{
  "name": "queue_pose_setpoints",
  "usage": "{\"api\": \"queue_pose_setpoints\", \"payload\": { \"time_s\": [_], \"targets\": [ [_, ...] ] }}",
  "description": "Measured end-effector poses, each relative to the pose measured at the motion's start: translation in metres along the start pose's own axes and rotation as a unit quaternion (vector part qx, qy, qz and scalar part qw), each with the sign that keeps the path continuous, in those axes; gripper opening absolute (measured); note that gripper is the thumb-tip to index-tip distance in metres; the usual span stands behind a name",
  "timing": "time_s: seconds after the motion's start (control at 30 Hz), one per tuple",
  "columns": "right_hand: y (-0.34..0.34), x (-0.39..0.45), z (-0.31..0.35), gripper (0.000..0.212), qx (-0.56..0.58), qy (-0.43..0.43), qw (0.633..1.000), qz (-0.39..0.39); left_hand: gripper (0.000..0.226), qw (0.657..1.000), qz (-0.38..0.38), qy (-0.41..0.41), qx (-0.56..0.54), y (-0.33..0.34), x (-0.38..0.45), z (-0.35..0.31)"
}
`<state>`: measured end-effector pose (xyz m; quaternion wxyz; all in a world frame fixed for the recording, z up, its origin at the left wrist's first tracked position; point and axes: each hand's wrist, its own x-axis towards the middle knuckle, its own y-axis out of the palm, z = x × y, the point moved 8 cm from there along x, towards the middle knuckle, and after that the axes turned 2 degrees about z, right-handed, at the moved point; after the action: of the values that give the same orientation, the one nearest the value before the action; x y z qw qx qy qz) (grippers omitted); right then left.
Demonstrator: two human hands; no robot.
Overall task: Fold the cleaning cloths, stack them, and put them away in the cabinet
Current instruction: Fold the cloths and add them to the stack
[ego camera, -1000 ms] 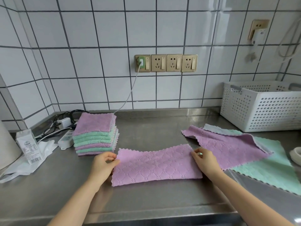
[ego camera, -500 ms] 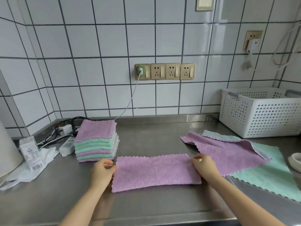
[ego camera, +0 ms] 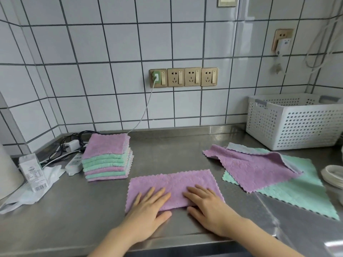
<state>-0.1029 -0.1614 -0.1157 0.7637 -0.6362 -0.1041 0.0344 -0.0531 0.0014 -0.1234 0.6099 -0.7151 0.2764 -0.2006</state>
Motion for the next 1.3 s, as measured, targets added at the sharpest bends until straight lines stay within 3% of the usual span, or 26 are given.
{"api": "queue_pose_setpoints", "payload": {
  "time_s": [0.13, 0.23, 0.3, 0.4, 0.6, 0.83, 0.97, 1.03, 1.13, 1.3],
  "targets": [
    [-0.003, -0.028, -0.016, 0.084, 0.009, 0.03, 0.999, 0.013, 0.099, 0.999, 0.012, -0.032, 0.001, 0.003, -0.023, 0.017],
    [-0.013, -0.036, -0.015, 0.076, -0.045, 0.039, 0.998, -0.008, 0.108, 0.998, 0.033, -0.055, 0.004, 0.0, -0.031, 0.013],
    [-0.019, -0.034, -0.001, 0.065, -0.061, 0.02, 0.998, -0.025, 0.109, 0.999, 0.041, -0.022, -0.011, 0.0, -0.028, -0.012],
    [-0.003, -0.023, 0.022, 0.072, 0.005, -0.026, 1.0, 0.014, 0.104, 0.998, 0.053, 0.026, -0.029, 0.006, -0.019, -0.044],
    [-0.012, -0.038, -0.004, 0.077, 0.036, -0.026, 0.999, -0.011, 0.105, 0.998, 0.057, 0.021, -0.019, 0.008, -0.031, -0.029],
    [-0.027, -0.061, -0.048, 0.036, 0.037, 0.028, 0.995, -0.083, 0.121, 0.996, -0.001, -0.088, -0.019, 0.0, -0.057, 0.011],
    [-0.036, -0.045, -0.04, 0.01, -0.022, -0.003, 0.989, -0.15, 0.139, 0.993, -0.01, -0.114, -0.006, -0.002, -0.047, -0.005],
    [-0.04, -0.04, -0.036, 0.009, -0.038, -0.019, 0.985, -0.168, 0.122, 0.997, -0.005, -0.068, -0.033, 0.001, -0.039, -0.026],
    [-0.057, -0.04, -0.017, 0.008, -0.018, -0.034, 0.982, -0.185, 0.074, 0.999, -0.002, 0.006, -0.053, 0.002, -0.025, -0.057],
    [-0.073, -0.061, 0.059, 0.01, 0.073, -0.165, 0.975, -0.129, 0.068, 0.994, -0.05, 0.056, -0.085, 0.003, -0.003, -0.083]
  ]
}}
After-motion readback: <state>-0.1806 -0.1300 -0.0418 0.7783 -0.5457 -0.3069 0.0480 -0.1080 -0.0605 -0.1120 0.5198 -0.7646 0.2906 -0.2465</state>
